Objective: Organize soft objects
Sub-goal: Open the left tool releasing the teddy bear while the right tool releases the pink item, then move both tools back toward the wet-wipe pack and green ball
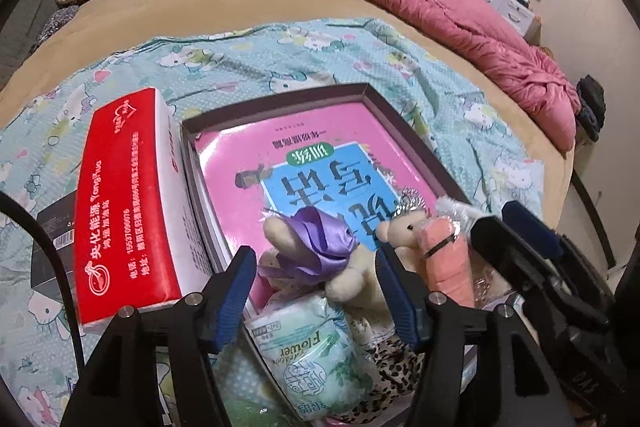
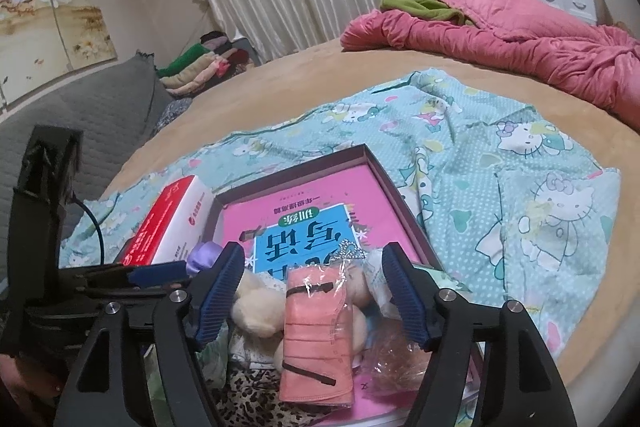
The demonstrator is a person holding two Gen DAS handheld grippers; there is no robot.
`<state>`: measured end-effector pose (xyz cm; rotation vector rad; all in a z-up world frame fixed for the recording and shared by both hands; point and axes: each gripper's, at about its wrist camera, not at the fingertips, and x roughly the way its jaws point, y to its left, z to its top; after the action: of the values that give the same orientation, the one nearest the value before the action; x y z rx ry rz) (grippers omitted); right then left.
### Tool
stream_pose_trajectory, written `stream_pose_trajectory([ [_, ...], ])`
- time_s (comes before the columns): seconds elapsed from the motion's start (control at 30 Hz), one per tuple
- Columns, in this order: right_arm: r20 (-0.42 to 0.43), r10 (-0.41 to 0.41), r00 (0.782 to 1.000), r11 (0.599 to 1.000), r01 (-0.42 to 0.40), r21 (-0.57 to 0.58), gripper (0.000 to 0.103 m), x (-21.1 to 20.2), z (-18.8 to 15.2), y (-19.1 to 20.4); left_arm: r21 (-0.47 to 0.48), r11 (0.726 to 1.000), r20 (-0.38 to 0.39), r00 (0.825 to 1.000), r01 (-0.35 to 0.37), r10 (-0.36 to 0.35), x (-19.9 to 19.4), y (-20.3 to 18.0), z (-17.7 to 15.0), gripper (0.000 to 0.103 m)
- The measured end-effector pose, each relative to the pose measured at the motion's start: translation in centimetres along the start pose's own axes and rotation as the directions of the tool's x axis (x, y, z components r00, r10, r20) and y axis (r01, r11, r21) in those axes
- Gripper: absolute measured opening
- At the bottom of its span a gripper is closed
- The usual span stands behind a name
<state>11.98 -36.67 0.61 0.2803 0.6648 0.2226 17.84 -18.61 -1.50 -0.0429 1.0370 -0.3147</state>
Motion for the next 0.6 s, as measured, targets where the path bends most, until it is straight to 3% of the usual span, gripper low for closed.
stream_pose_trajectory([
  [0.23, 0.029, -0.014, 0.999, 1.000, 0.014, 0.009, 0.074, -0.5, 0.3, -0.3, -0.015, 1.000, 0.038, 0.999, -0.017, 0.018, -1.3, 0.3, 0.2, 0.066],
  [0.43, 0.109, -0.051, 0.993, 0.998, 0.048, 0.032, 0.078, -2.1, 0.8, -0.9, -0.010, 0.999, 0.088, 0.995, -0.041, 0.041, -3.2, 0.1, 0.3, 0.071],
  [0.6, 0.107, -0.040, 0.993, 0.999, 0.037, 0.034, 0.078, -2.4, 0.8, -0.9, -0.013, 0.999, 0.102, 0.994, -0.049, 0.050, -4.3, 0.2, 0.3, 0.076],
])
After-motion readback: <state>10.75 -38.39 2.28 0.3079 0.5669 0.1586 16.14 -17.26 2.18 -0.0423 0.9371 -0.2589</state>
